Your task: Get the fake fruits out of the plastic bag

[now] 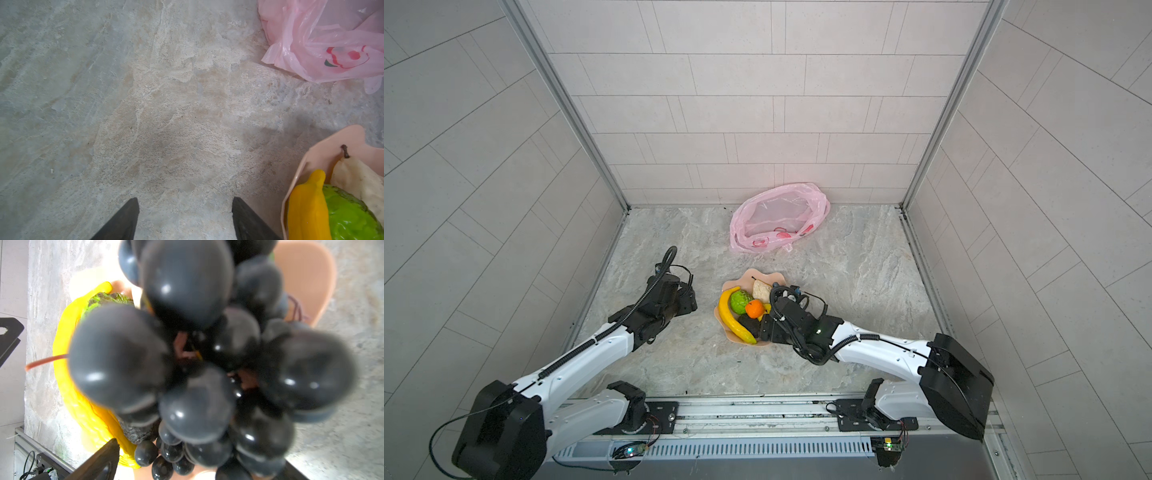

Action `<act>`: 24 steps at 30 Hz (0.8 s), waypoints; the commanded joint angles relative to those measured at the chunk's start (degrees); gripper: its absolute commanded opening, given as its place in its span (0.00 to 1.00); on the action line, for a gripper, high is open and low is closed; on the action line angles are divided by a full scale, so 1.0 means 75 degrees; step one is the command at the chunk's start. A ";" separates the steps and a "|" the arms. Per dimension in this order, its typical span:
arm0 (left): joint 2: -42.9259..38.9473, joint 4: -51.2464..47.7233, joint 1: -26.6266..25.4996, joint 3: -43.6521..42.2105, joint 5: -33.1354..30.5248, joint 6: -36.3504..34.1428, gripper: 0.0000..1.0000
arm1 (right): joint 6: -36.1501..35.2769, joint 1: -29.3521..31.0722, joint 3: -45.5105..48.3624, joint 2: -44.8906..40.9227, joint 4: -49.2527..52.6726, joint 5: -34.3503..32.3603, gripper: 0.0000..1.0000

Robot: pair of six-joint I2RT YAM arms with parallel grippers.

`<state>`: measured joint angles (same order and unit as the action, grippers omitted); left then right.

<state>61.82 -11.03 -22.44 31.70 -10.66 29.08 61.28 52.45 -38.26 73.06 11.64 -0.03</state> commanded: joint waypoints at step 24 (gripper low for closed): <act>0.0104 -0.0163 -0.0043 0.0214 -0.0653 -0.0323 0.86 | -0.2048 -0.0038 -0.0353 -0.2704 0.2485 0.0847 0.99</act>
<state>63.00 -11.27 -22.44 31.75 -13.61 27.97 51.35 52.38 -38.46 55.96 23.44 5.37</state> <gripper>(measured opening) 0.851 0.995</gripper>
